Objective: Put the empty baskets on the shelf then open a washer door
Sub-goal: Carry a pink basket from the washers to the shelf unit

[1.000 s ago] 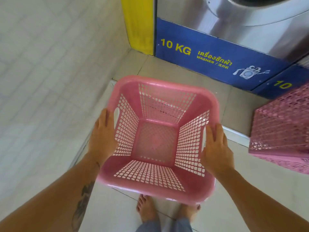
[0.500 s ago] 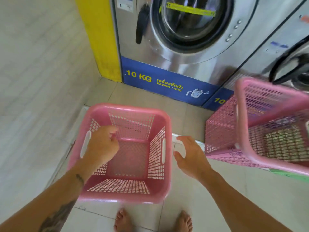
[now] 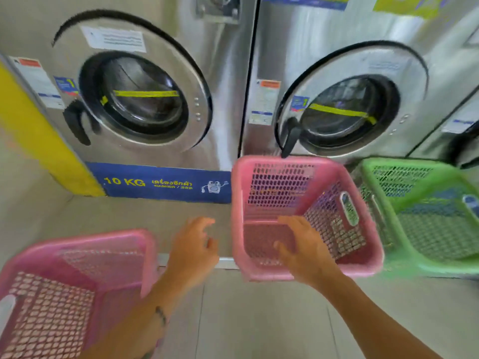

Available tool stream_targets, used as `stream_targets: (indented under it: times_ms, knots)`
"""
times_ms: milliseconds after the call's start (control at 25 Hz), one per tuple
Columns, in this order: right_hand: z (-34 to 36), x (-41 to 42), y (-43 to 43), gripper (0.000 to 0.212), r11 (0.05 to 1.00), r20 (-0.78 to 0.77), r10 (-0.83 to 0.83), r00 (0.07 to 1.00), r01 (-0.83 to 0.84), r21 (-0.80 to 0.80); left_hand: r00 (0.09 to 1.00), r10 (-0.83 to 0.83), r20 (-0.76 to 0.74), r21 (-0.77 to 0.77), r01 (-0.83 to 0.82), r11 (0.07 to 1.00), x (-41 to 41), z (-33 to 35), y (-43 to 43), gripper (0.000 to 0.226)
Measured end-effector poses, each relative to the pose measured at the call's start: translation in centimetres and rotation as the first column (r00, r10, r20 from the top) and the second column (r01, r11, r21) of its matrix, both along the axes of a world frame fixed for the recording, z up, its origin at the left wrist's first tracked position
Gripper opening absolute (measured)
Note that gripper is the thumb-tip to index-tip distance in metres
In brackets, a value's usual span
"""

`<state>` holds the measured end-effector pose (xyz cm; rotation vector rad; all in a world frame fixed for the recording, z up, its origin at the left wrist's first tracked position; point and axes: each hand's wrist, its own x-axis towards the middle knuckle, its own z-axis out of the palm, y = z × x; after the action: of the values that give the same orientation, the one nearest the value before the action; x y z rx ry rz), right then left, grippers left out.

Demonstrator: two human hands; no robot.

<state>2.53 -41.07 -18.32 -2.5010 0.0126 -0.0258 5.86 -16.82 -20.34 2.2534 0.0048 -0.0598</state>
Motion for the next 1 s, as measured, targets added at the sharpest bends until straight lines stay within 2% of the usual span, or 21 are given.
stream_targets:
  times_ms: [160,280,480,640,800,1000]
  knots:
    - [-2.1,1.0,-12.5,0.058,0.987,-0.057,-0.119,0.991,0.112,-0.117,0.996,-0.004,0.092,0.246,-0.019,0.969,2.3,-1.9,-9.2,0.048]
    - [-3.6,2.4,-19.3,0.063,0.957,-0.068,-0.191,0.979,0.170,-0.236,0.998,0.007,0.060,0.425,-0.031,0.905,4.1,-3.7,-12.8,0.059]
    - [-6.4,5.4,-25.4,0.086,0.952,-0.180,-0.181,0.967,0.126,-0.280,0.996,0.001,0.084,0.596,-0.051,0.802,6.0,-8.0,-14.4,0.068]
    - [-9.6,6.9,-26.2,0.085,0.971,-0.162,-0.089,0.983,0.050,-0.232,0.995,-0.002,0.103,0.630,-0.064,0.774,7.6,-11.1,-13.4,0.070]
    - [-11.1,6.5,-24.8,0.088,0.935,-0.066,-0.174,0.983,0.143,-0.326,0.986,0.015,0.163,0.573,-0.107,0.812,8.3,-12.1,-11.9,0.070]
    - [-9.4,2.6,-22.4,0.086,0.950,-0.089,-0.170,0.981,0.139,-0.280,0.993,0.031,0.115,0.542,-0.089,0.836,3.5,-10.6,-8.8,0.075]
